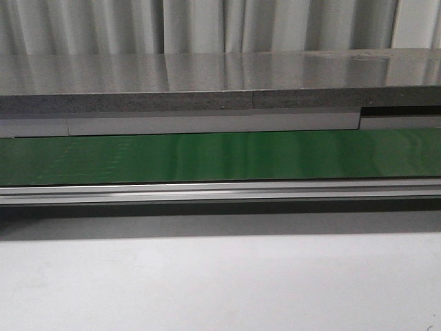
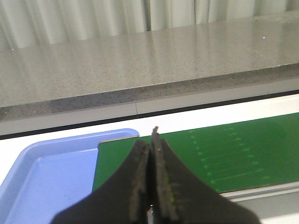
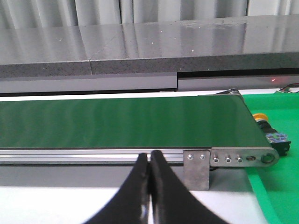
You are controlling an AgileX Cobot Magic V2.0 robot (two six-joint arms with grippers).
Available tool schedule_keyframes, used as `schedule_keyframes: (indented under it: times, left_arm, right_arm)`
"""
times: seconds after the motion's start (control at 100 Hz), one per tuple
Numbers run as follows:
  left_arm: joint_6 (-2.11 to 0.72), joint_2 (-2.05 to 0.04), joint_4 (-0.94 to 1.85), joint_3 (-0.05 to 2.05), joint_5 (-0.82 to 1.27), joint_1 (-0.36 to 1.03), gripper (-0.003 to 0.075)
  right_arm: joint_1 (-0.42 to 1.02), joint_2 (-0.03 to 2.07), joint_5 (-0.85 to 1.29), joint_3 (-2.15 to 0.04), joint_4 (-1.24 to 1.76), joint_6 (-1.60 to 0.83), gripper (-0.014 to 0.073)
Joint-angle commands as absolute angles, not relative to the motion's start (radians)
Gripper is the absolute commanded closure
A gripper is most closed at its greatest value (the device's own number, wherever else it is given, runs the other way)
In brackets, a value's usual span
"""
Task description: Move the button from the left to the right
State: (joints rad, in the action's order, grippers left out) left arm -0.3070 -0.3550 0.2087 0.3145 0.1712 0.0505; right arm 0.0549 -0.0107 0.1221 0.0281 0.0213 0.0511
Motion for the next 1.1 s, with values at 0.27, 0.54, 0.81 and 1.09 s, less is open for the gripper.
schedule_keyframes:
  times: [0.27, 0.54, 0.81, 1.09]
  left_arm:
    - [-0.307, -0.36, 0.214, 0.342, 0.092, 0.056, 0.074]
    - [-0.202, -0.301, 0.099, 0.298, 0.009, 0.056, 0.074]
    - [0.0, -0.148, -0.02, 0.156, -0.022, 0.056, 0.074]
    - [0.021, 0.036, -0.022, 0.009, -0.022, 0.056, 0.074]
  right_arm:
    - [0.056, -0.032, 0.036, 0.012, 0.012, 0.051, 0.0662]
    - [0.056, -0.032, 0.036, 0.012, 0.012, 0.051, 0.0662]
    - [0.056, -0.032, 0.036, 0.012, 0.012, 0.051, 0.0662]
    - [0.056, -0.032, 0.036, 0.012, 0.012, 0.051, 0.0662]
